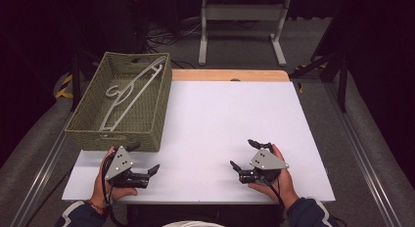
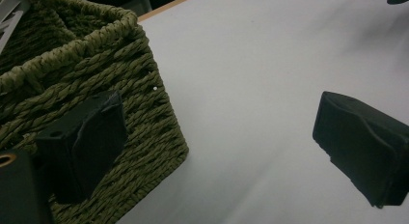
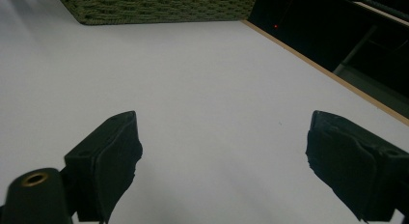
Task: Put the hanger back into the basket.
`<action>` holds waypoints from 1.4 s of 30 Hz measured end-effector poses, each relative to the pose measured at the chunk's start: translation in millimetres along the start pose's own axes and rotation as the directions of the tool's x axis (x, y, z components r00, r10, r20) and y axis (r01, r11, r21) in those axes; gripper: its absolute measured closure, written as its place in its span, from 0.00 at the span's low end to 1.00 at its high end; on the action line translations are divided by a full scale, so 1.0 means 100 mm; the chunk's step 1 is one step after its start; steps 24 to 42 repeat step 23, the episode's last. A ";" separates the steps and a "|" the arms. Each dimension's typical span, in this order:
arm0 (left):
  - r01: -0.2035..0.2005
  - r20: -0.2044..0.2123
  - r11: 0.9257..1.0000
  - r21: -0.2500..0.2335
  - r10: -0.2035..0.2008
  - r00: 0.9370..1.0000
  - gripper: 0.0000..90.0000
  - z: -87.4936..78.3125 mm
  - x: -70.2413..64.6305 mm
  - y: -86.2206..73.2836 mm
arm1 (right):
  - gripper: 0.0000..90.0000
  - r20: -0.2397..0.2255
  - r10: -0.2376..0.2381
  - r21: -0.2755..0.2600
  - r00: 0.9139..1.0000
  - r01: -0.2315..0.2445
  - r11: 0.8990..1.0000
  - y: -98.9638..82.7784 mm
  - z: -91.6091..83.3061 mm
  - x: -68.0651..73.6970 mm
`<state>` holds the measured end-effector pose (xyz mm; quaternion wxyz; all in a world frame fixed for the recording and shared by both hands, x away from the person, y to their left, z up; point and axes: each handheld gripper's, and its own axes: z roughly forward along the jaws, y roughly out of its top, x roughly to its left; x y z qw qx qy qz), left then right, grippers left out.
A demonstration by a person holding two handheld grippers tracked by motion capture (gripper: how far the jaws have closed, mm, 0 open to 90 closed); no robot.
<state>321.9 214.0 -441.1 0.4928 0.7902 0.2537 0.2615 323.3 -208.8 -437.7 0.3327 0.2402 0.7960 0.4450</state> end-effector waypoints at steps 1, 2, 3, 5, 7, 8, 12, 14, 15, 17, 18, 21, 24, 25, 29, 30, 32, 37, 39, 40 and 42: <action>0.003 0.002 1.000 -0.002 -0.003 1.000 0.06 0.00 0.00 0.00 | 0.14 0.000 0.001 -0.002 1.000 -0.001 1.000 0.00 0.00 0.00; 0.000 0.002 1.000 0.001 0.000 1.000 0.06 0.00 0.00 0.00 | 0.14 0.000 0.002 -0.005 1.000 -0.002 1.000 0.00 0.00 0.00; -0.001 0.003 1.000 0.001 0.001 1.000 0.06 0.00 0.00 0.00 | 0.14 0.002 0.002 -0.008 1.000 -0.002 1.000 0.00 -0.01 -0.01; -0.002 0.004 1.000 0.004 0.002 1.000 0.06 0.01 0.00 0.00 | 0.14 0.005 0.004 -0.011 1.000 -0.004 1.000 0.00 -0.01 -0.01; -0.002 0.007 1.000 0.004 0.002 1.000 0.06 0.01 -0.01 0.00 | 0.14 0.008 0.002 -0.012 1.000 -0.002 1.000 0.00 -0.02 -0.02; 0.003 0.007 1.000 0.004 -0.003 1.000 0.06 0.02 -0.01 0.00 | 0.14 0.007 0.002 -0.014 1.000 -0.002 1.000 0.00 -0.02 -0.02; 0.002 0.009 1.000 0.010 -0.002 1.000 0.05 0.03 -0.02 0.00 | 0.14 0.009 0.001 -0.022 1.000 -0.001 1.000 0.00 -0.02 -0.02; -0.003 0.017 1.000 0.007 0.003 1.000 0.05 0.03 -0.01 0.00 | 0.13 0.009 0.001 -0.024 1.000 -0.001 1.000 0.01 -0.03 -0.02; -0.011 0.012 1.000 0.013 0.011 1.000 0.05 0.03 -0.02 0.00 | 0.13 0.012 -0.001 -0.025 1.000 0.001 1.000 0.01 -0.02 -0.03; -0.015 0.014 1.000 0.009 0.015 1.000 0.05 0.04 -0.03 0.00 | 0.13 0.009 0.008 -0.029 1.000 -0.008 1.000 0.01 -0.03 -0.03; -0.019 0.012 1.000 0.010 0.018 1.000 0.05 0.04 -0.02 0.00 | 0.13 0.009 0.006 -0.029 1.000 -0.006 1.000 0.01 -0.03 -0.03; -0.012 0.019 1.000 0.016 0.011 1.000 0.05 0.05 -0.03 0.00 | 0.13 0.010 0.009 -0.036 1.000 -0.009 0.999 0.00 -0.04 -0.04; -0.007 0.016 1.000 0.015 0.006 1.000 0.05 0.05 -0.03 0.01 | 0.12 0.010 0.016 -0.039 1.000 -0.016 0.999 0.01 -0.05 -0.05; -0.007 0.016 1.000 0.015 0.006 1.000 0.05 0.05 -0.03 0.01 | 0.12 0.010 0.016 -0.039 1.000 -0.016 0.999 0.01 -0.05 -0.05; -0.007 0.016 1.000 0.015 0.006 1.000 0.05 0.05 -0.03 0.01 | 0.12 0.010 0.016 -0.039 1.000 -0.016 0.999 0.01 -0.05 -0.05; -0.007 0.016 1.000 0.015 0.006 1.000 0.05 0.05 -0.03 0.01 | 0.12 0.010 0.016 -0.039 1.000 -0.016 0.999 0.01 -0.05 -0.05; -0.007 0.016 1.000 0.015 0.006 1.000 0.05 0.05 -0.03 0.01 | 0.12 0.010 0.016 -0.039 1.000 -0.016 0.999 0.01 -0.05 -0.05; -0.007 0.016 1.000 0.015 0.006 1.000 0.05 0.05 -0.03 0.01 | 0.12 0.010 0.016 -0.039 1.000 -0.016 0.999 0.01 -0.05 -0.05; -0.007 0.016 1.000 0.015 0.006 1.000 0.05 0.05 -0.03 0.01 | 0.12 0.010 0.016 -0.039 1.000 -0.016 0.999 0.01 -0.05 -0.05; -0.007 0.016 1.000 0.015 0.006 1.000 0.05 0.05 -0.03 0.01 | 0.12 0.010 0.016 -0.039 1.000 -0.016 0.999 0.01 -0.05 -0.05; -0.007 0.016 1.000 0.015 0.006 1.000 0.05 0.05 -0.03 0.01 | 0.12 0.010 0.016 -0.039 1.000 -0.016 0.999 0.01 -0.05 -0.05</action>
